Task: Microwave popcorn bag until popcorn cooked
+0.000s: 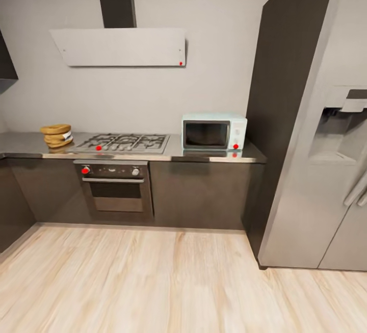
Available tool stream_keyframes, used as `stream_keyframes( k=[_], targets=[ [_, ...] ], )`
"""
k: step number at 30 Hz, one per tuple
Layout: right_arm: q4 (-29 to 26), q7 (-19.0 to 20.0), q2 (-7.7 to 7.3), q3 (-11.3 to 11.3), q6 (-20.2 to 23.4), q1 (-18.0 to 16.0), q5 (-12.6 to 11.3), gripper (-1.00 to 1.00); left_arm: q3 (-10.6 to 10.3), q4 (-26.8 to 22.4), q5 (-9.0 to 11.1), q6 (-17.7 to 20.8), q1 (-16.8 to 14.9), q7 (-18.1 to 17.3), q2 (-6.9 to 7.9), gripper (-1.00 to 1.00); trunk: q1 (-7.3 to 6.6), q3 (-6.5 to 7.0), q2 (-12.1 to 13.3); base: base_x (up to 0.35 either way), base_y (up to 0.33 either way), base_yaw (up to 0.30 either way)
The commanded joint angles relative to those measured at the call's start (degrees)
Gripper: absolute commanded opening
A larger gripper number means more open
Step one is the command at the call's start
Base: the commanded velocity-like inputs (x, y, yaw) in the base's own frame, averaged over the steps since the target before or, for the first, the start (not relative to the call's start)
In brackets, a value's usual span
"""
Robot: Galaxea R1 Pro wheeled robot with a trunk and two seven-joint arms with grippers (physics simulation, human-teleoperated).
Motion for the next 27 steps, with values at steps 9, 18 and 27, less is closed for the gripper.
stream_keyframes(
  k=[9, 18, 27],
  targets=[
    [0.00, -0.01, 0.00, 0.09, 0.01, -0.01, 0.04, 1.00, -0.05, -0.06, 0.28, 0.08, 0.01, -0.04, 0.02, 1.00, 0.03, -0.04, -0.02, 0.325, -0.006, 0.000],
    [0.00, -0.01, 0.00, 0.09, 0.01, -0.01, 0.04, 1.00, -0.05, -0.06, 0.20, 0.06, 0.01, -0.04, 0.04, 1.00, 0.03, -0.04, -0.02, 0.327, 0.000, 0.000],
    [0.00, -0.01, 0.00, -0.11, -3.48, -0.01, -0.42, 1.00, 0.00, -0.06, 0.16, -0.01, 0.01, -0.04, 0.05, 1.00, 0.03, -0.04, -0.02, 0.326, 0.000, -0.018]
  ],
)
